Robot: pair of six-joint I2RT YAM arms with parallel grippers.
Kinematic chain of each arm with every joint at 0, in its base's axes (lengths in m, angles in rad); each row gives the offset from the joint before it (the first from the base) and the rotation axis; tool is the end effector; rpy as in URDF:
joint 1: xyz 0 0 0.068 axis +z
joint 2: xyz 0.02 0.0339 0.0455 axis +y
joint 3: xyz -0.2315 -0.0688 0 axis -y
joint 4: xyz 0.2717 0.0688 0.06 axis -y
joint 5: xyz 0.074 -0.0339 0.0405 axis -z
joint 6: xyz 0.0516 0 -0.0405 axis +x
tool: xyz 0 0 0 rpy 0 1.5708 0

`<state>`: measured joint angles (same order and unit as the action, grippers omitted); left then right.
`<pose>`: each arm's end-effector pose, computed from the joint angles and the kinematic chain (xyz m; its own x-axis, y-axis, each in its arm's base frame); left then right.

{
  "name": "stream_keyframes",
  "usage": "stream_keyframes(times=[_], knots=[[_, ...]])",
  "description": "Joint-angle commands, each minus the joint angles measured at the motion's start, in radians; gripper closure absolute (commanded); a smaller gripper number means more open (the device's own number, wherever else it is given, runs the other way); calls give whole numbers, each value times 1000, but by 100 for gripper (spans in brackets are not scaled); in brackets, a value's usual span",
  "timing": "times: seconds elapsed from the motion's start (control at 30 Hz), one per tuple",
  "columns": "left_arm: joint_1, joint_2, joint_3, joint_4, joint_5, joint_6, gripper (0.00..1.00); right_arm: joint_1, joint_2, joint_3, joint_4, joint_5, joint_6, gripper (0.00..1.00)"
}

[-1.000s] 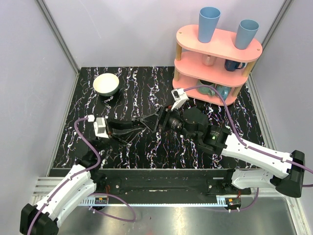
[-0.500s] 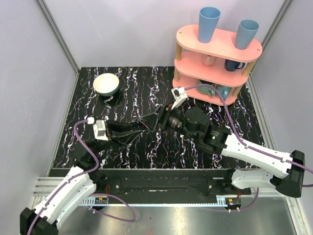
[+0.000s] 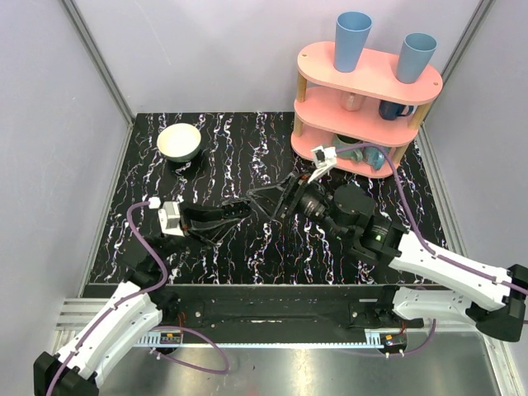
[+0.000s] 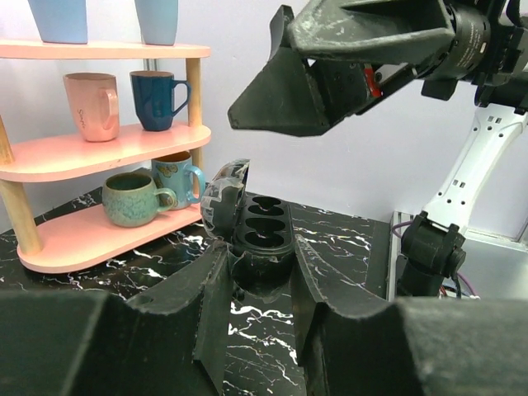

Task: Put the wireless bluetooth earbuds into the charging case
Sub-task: Open the charging case, then pick up the right earbud from the center of the board.

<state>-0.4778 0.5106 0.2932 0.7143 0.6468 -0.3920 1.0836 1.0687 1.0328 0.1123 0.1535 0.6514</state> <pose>0.1611 -0.1184 0.2815 0.0713 -0.3802 -0.9221 0.9356 0.3460 -0.0703 0.1506 0.2675 0.3762 -0.4578 0.4158 -0.7858 -0.6594 0.4341 0.6138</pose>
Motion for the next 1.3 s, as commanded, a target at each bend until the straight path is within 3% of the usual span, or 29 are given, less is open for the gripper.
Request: stream_keyframes(times=[0.0,0.2,0.33,0.43,0.53,0.77,0.9,1.27], knots=[[-2,-29,49,-5,-24,19,100,-19,-79,4,-106,245,-48,24],[-2,-63,92,-105,-15,64,100,-138,-176,-40,-402,368,-44,37],[-2,-86,106,-134,-10,76,100,-289,-213,-117,-632,344,19,47],[-2,-92,118,-160,-4,91,100,-381,-234,-201,-694,311,76,54],[-2,-89,124,-182,1,107,100,-456,-234,-302,-679,262,117,62],[-2,-87,115,-161,14,91,100,-583,-173,-471,-524,97,143,66],[-2,-95,110,-159,13,88,100,-643,-84,-501,-398,12,125,68],[-2,-116,106,-165,14,88,100,-755,138,-421,-281,-109,54,69]])
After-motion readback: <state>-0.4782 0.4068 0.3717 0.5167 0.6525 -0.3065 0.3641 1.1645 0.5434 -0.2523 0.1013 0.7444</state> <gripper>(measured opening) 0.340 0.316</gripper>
